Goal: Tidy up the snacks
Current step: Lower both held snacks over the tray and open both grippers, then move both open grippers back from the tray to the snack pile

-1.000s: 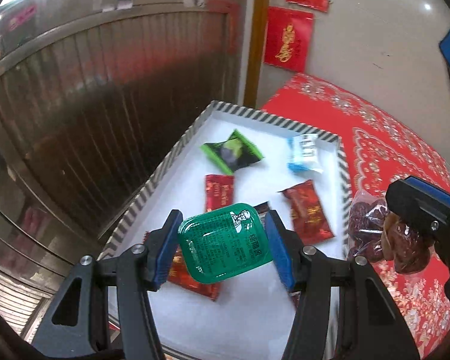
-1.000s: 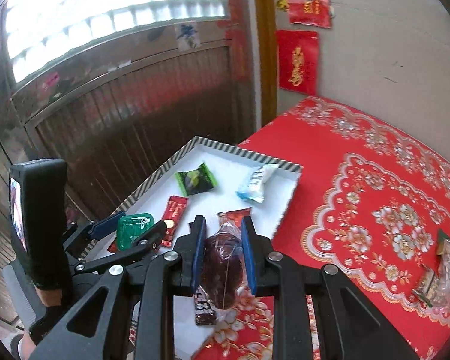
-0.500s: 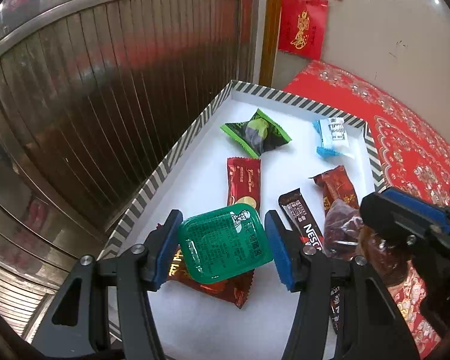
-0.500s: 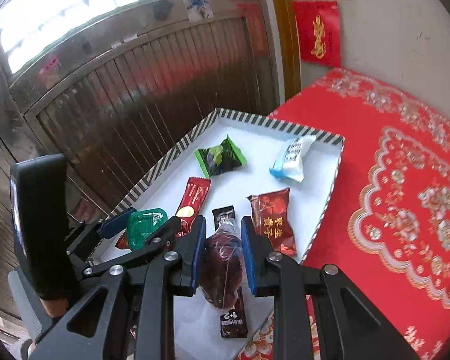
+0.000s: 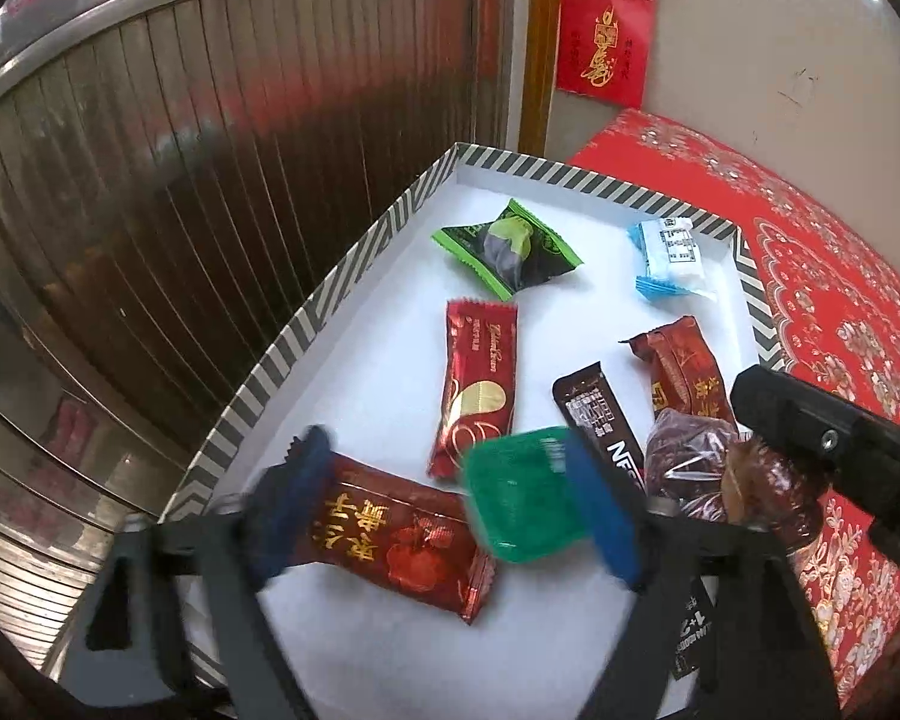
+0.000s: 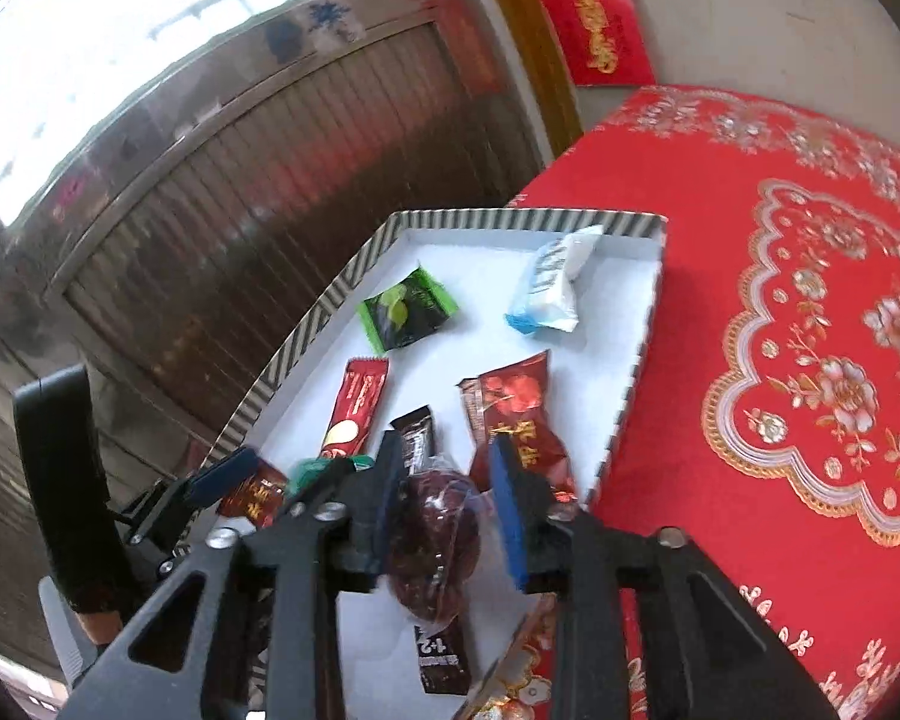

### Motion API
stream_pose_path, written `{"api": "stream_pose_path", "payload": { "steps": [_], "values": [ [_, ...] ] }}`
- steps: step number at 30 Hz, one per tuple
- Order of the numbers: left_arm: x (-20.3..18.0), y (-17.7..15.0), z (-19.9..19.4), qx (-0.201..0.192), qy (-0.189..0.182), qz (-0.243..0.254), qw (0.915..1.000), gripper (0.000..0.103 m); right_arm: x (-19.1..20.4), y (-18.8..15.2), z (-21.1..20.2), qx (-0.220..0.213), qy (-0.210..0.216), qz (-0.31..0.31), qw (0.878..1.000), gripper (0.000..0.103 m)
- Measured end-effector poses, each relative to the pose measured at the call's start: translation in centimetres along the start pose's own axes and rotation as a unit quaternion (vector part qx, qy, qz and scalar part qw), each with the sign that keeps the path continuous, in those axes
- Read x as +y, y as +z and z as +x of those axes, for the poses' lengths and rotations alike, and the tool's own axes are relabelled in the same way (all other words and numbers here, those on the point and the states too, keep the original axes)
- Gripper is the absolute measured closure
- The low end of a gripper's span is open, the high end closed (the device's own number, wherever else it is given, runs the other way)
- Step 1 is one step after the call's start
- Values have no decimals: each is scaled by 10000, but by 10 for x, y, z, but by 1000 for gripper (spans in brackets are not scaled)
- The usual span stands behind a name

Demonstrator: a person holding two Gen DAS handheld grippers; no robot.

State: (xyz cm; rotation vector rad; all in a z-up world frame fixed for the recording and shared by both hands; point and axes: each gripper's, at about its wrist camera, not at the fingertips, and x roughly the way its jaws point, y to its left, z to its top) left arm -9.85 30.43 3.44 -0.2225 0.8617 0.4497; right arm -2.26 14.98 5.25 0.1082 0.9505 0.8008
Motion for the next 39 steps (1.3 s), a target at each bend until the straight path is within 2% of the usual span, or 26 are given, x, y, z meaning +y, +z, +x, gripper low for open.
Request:
{"api": "stream_pose_path", "payload": {
  "steps": [2, 6, 14, 18, 26, 32, 39],
  "values": [
    [-1, 0, -1, -36, 11, -5, 10000, 17, -7, 0, -3, -86, 132, 234, 9996, 57],
    [-4, 0, -5, -51, -17, 36, 10000, 14, -17, 0, -17, -314, 322, 519, 9976, 56],
    [-9, 6, -29, -369, -99, -52, 9993, 10, -21, -6, -38, -403, 370, 492, 9973, 51],
    [-22, 7, -41, -487, -208, 89, 9986, 9, -32, -17, -47, -385, 109, 500, 9979, 47],
    [-91, 1, -54, -357, -898, 654, 9932, 8, -88, -36, -96, -357, -683, 781, 9940, 44],
    [-156, -11, -57, -137, -1375, 1189, 9833, 8, -145, -50, -144, -544, -1220, 1207, 9837, 43],
    [-222, -26, -56, 91, -1628, 1745, 9711, 8, -195, -64, -191, -621, -1798, 1502, 9702, 41]
  ]
}}
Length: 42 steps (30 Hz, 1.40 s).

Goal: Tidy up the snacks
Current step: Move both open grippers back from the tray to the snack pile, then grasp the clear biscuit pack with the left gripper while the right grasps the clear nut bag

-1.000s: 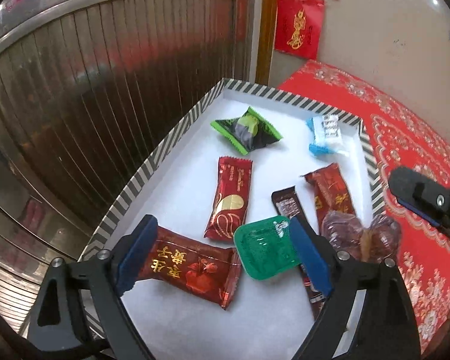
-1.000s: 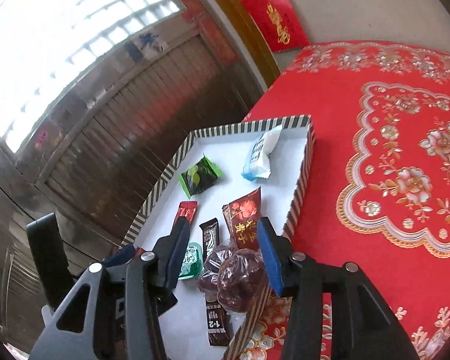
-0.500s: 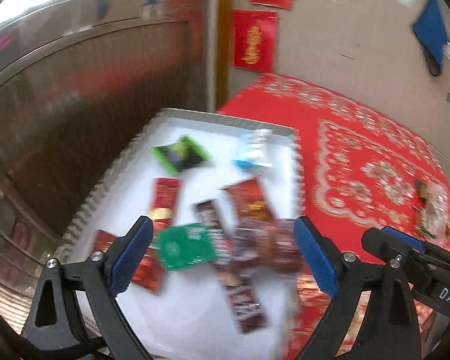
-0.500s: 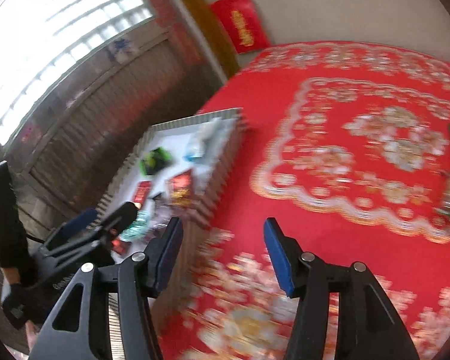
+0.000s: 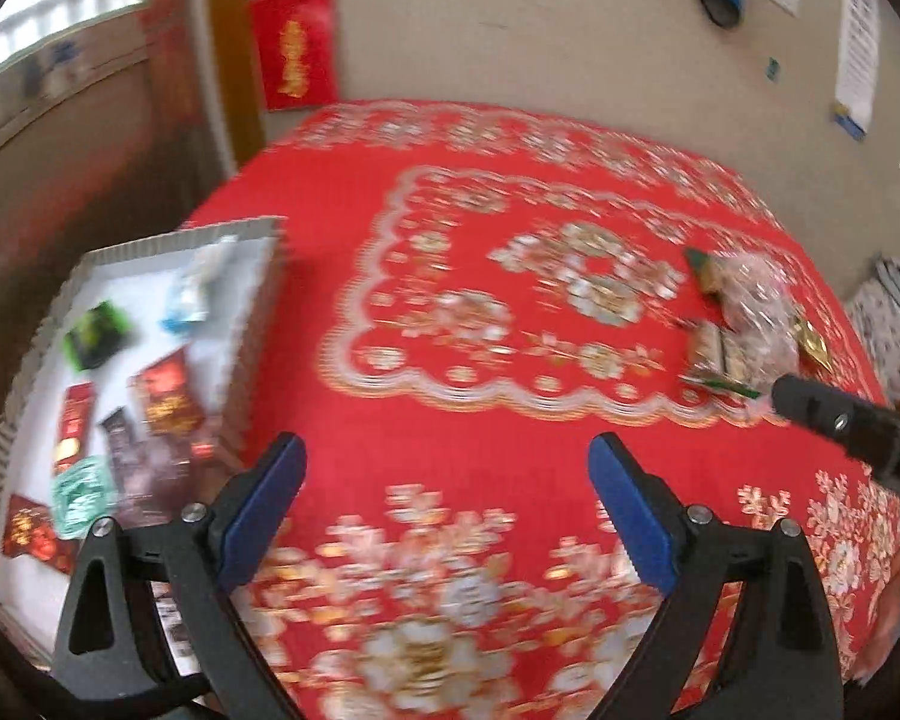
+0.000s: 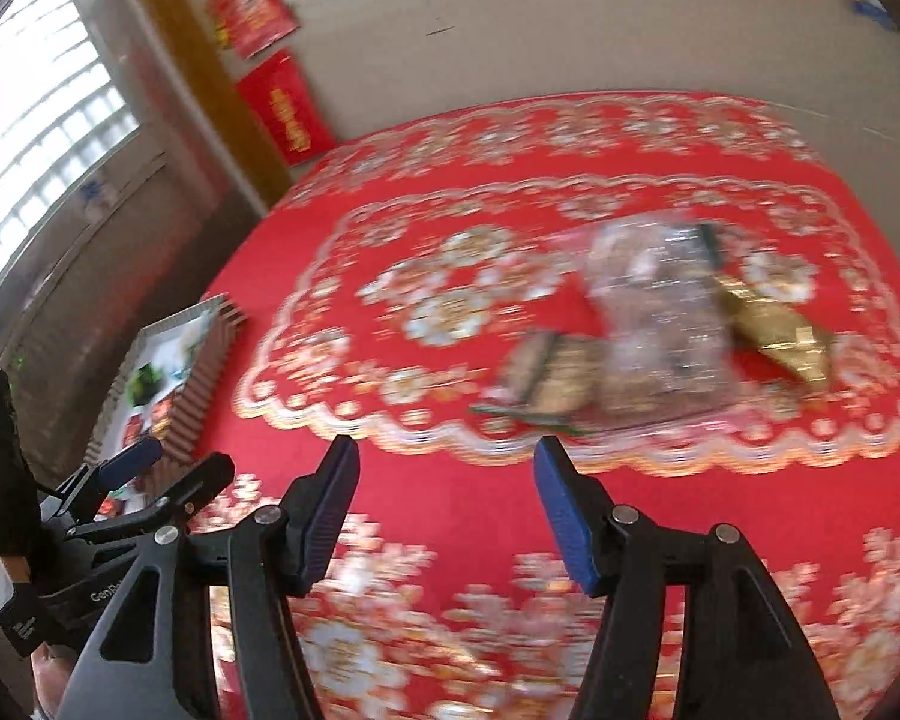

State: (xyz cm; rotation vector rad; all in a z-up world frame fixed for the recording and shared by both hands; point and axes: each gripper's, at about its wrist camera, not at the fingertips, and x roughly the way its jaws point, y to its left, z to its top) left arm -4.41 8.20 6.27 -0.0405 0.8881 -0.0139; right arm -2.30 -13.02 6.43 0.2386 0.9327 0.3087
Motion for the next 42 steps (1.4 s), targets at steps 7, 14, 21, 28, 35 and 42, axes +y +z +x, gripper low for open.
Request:
{"api": "stream_pose_path", "payload": {
  "steps": [7, 14, 21, 28, 35, 42],
  "values": [
    [-49, 8, 17, 121, -91, 371, 9992, 8, -40, 4, -18, -119, -342, 112, 9993, 39],
    [-83, 19, 21, 55, -130, 614, 9980, 8, -63, 7, -27, -350, -717, 185, 9966, 35],
    [-112, 26, 27, 23, -179, 808, 9966, 8, -79, 11, -27, -346, -892, 196, 9952, 32],
    [-120, 37, 40, 103, -225, 772, 9967, 8, -89, 11, -23, -268, -833, 288, 9958, 31],
    [-129, 53, 70, 482, -428, 634, 9959, 8, -87, 25, -15, -158, -743, 224, 9969, 31],
    [-151, 52, 92, 800, -678, 769, 9915, 8, -100, 29, -12, -140, -710, 409, 9965, 31]
  ]
}}
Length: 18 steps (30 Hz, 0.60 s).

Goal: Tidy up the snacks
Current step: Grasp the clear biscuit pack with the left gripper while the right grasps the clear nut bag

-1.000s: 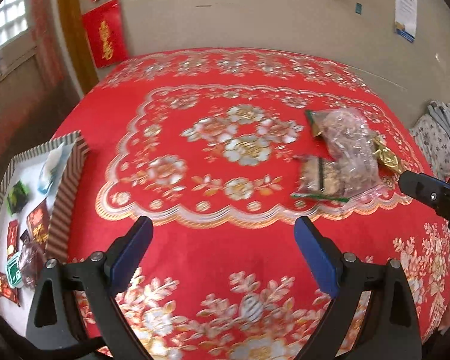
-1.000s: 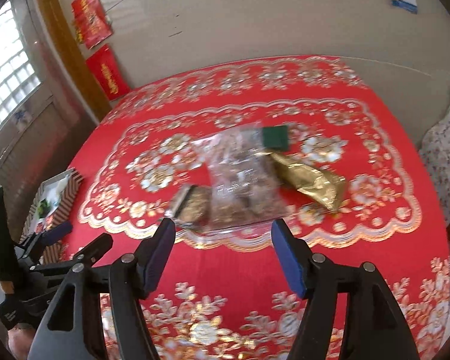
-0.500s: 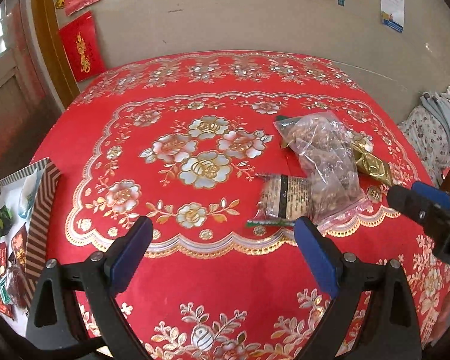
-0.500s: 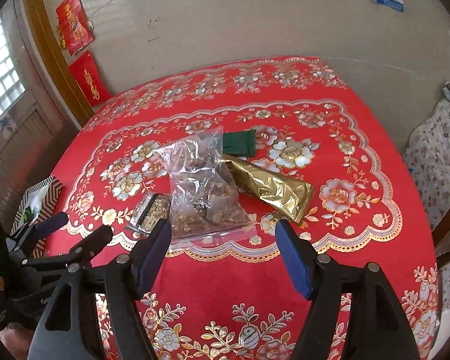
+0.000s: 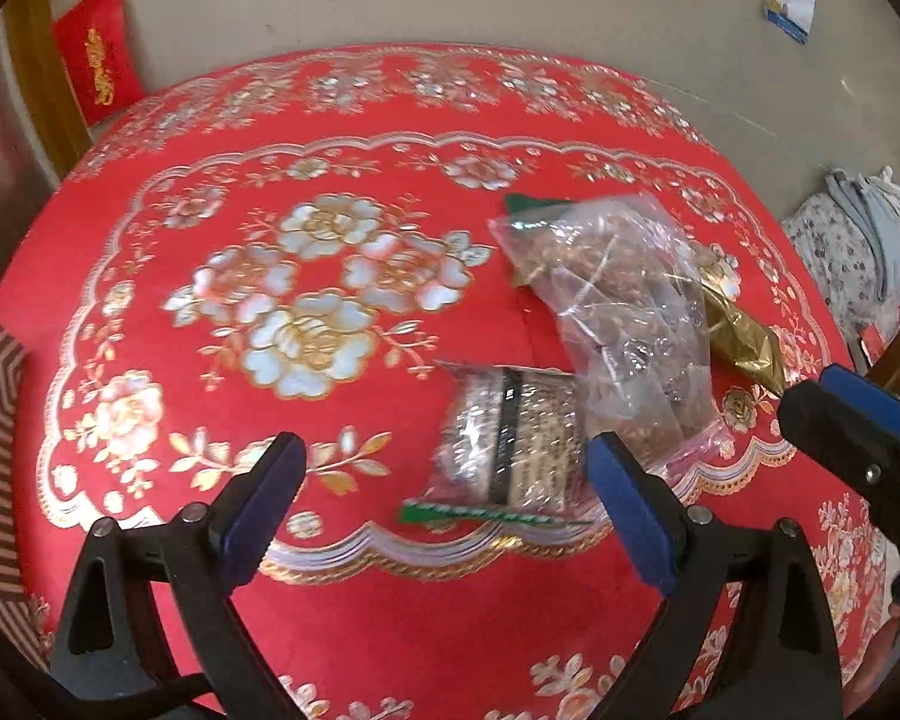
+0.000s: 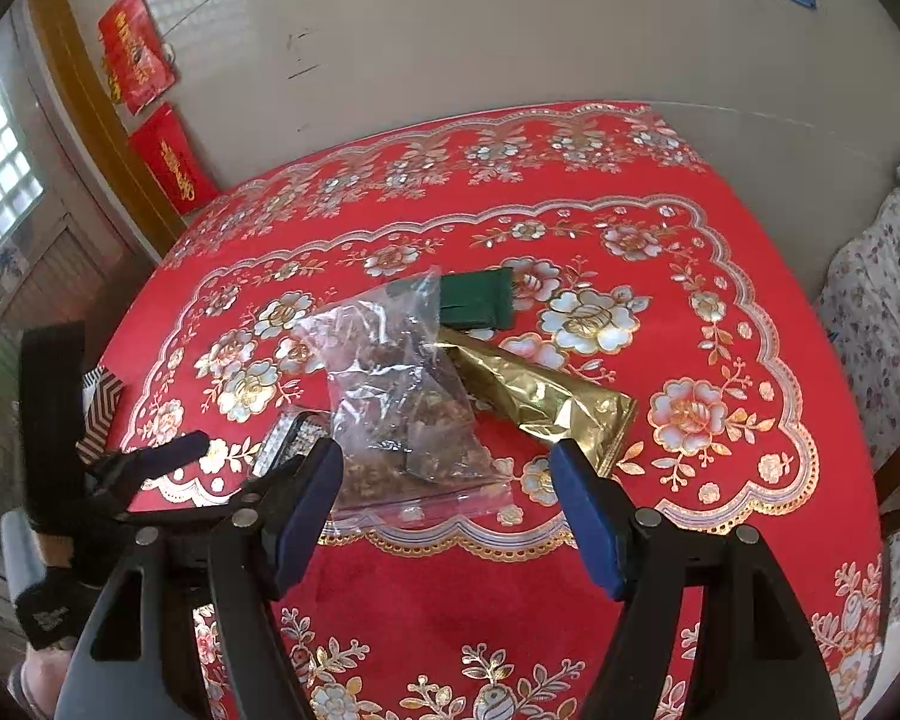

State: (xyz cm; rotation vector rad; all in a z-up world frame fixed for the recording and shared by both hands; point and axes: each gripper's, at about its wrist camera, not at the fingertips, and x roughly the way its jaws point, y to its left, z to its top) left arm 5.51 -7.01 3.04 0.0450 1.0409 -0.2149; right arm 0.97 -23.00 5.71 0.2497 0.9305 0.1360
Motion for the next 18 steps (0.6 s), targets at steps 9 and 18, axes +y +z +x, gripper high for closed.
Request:
{"api": "stream_pose_path", "payload": {
  "steps": [9, 18],
  "values": [
    [-6, 9, 19, 148, 33, 62, 9999, 8, -3, -1, 2, 63, 55, 46, 10000, 31],
    [21, 8, 20, 198, 169, -104, 9996, 8, 8, 7, 16, 186, 34, -113, 9998, 30]
  ]
}}
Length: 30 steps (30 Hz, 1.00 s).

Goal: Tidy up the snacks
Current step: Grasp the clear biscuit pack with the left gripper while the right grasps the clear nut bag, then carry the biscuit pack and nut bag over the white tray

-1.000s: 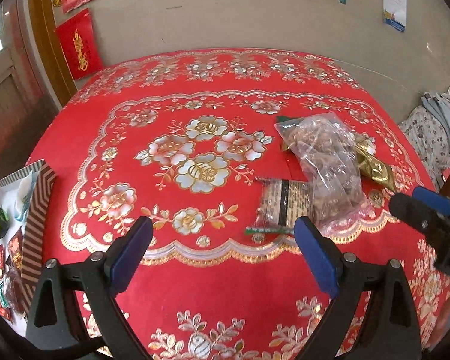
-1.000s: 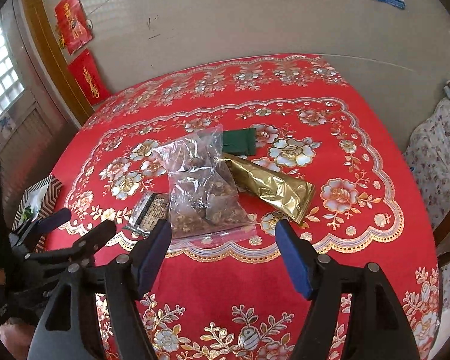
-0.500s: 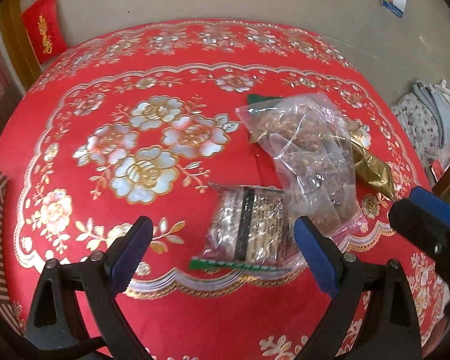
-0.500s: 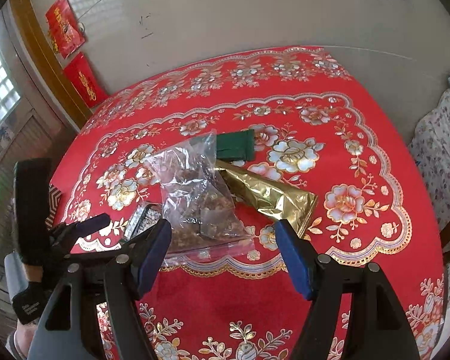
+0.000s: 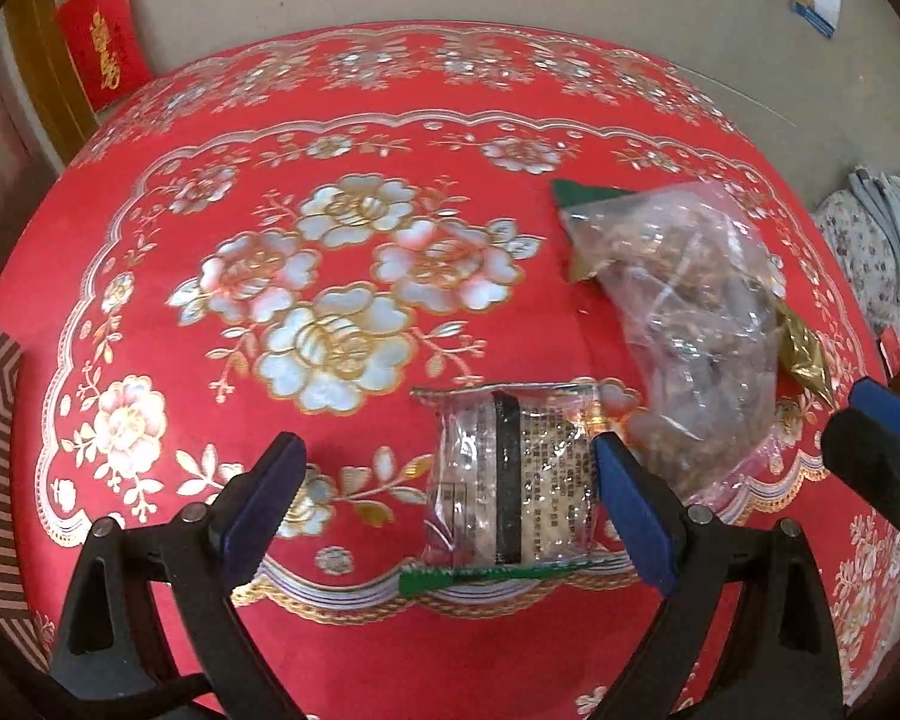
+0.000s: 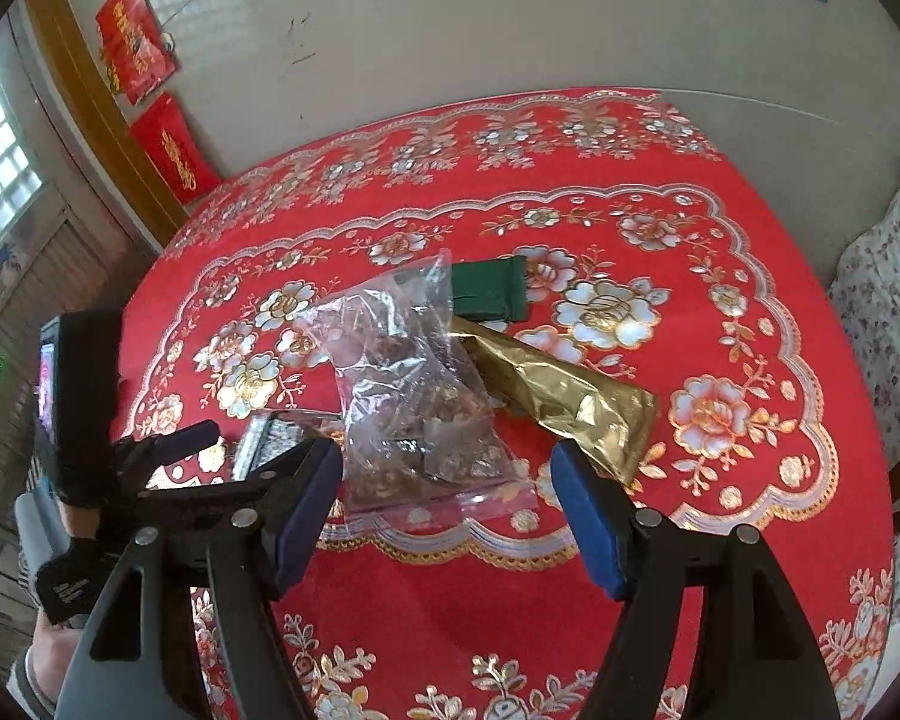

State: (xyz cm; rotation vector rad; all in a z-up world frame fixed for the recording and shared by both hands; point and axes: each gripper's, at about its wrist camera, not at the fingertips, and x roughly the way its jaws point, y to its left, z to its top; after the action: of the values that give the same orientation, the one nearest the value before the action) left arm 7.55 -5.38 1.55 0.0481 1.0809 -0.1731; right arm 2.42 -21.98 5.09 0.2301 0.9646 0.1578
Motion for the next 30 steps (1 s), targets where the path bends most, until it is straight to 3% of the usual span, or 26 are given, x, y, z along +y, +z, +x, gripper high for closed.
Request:
{"api": "stream_pose_path", "payload": {
  "steps": [8, 15, 16, 17, 18, 21, 25, 30],
  "values": [
    [11, -1, -2, -20, 15, -32, 10000, 8, 18, 17, 35, 231, -497, -350, 9979, 28],
    [16, -1, 1, -11, 62, -47, 10000, 8, 28, 19, 60, 314, -418, -533, 9972, 29],
    [15, -2, 1, -14, 95, -16, 10000, 8, 29, 18, 60, 298, -396, -567, 9972, 33],
    [14, -2, 2, -21, 134, 18, 9999, 8, 30, 17, 62, 286, -384, -623, 9969, 55],
    [13, -2, 2, -28, 166, 47, 9998, 8, 30, 16, 63, 307, -379, -671, 9966, 68],
    [12, -4, 2, -126, 148, 36, 9998, 9, 26, 13, 57, 297, -189, -665, 9972, 82],
    [8, -6, -5, -305, 201, 125, 9993, 49, 18, 7, 42, 175, -69, -561, 9982, 84],
    [15, -8, -11, -275, -38, 51, 9996, 52, 8, -3, 24, 42, 160, -282, 9995, 84]
  ]
}}
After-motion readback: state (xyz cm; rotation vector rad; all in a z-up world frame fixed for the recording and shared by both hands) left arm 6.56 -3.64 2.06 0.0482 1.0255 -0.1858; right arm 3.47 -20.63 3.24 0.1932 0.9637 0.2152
